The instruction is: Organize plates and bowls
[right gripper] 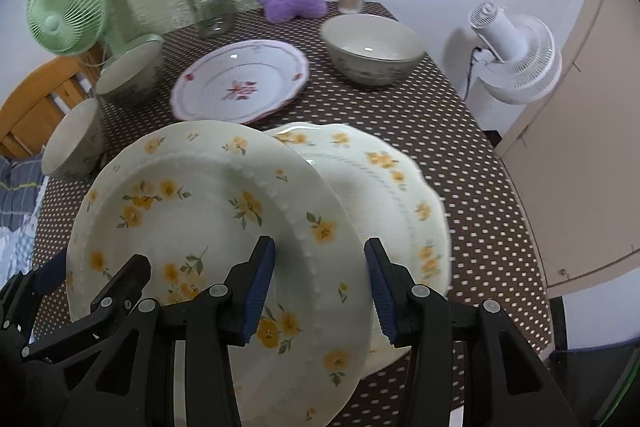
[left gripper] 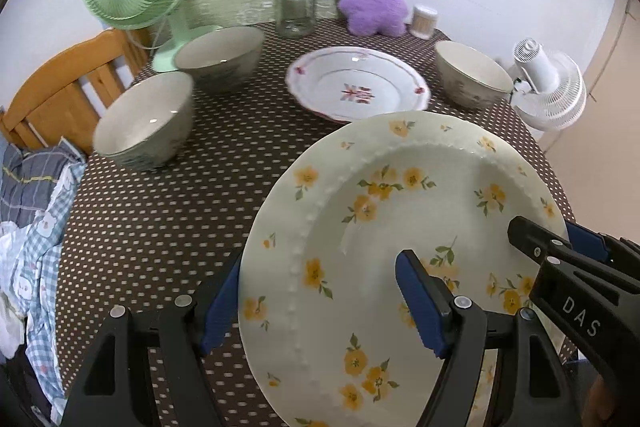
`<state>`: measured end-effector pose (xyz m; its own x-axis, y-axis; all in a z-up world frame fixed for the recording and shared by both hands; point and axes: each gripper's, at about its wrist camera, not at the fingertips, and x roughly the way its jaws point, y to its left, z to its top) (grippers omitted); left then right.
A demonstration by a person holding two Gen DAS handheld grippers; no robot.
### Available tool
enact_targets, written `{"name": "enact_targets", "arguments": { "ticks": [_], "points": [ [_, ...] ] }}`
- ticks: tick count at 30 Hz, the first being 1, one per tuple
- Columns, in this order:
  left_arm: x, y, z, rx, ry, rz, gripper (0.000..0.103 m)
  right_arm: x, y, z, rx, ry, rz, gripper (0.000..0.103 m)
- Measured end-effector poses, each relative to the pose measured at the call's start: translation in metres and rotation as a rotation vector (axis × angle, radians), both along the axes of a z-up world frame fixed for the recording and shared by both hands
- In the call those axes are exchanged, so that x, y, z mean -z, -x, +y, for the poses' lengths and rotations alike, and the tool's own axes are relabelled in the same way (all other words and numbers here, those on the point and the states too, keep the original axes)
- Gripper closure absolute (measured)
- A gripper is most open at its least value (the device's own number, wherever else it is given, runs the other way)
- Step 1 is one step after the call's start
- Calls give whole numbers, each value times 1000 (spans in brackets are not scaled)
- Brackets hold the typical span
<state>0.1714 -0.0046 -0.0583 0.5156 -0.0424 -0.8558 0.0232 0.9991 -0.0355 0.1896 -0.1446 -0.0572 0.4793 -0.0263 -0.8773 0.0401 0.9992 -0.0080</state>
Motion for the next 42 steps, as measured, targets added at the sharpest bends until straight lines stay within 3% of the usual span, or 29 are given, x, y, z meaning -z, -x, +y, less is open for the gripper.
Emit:
{"name": "enact_targets", "arguments": {
  "ticks": [19,26,42],
  "points": [
    [26,-27,-84,54,-17,60,27,23,-17,-81,69,-6,62,53],
    [37,-35,-92,49,-63,80,29,29,-26,-86,59,-7,68,53],
    [49,-49,-90,23,-77,107,28,38,-37,-85,47,-11,90,53]
  ]
}}
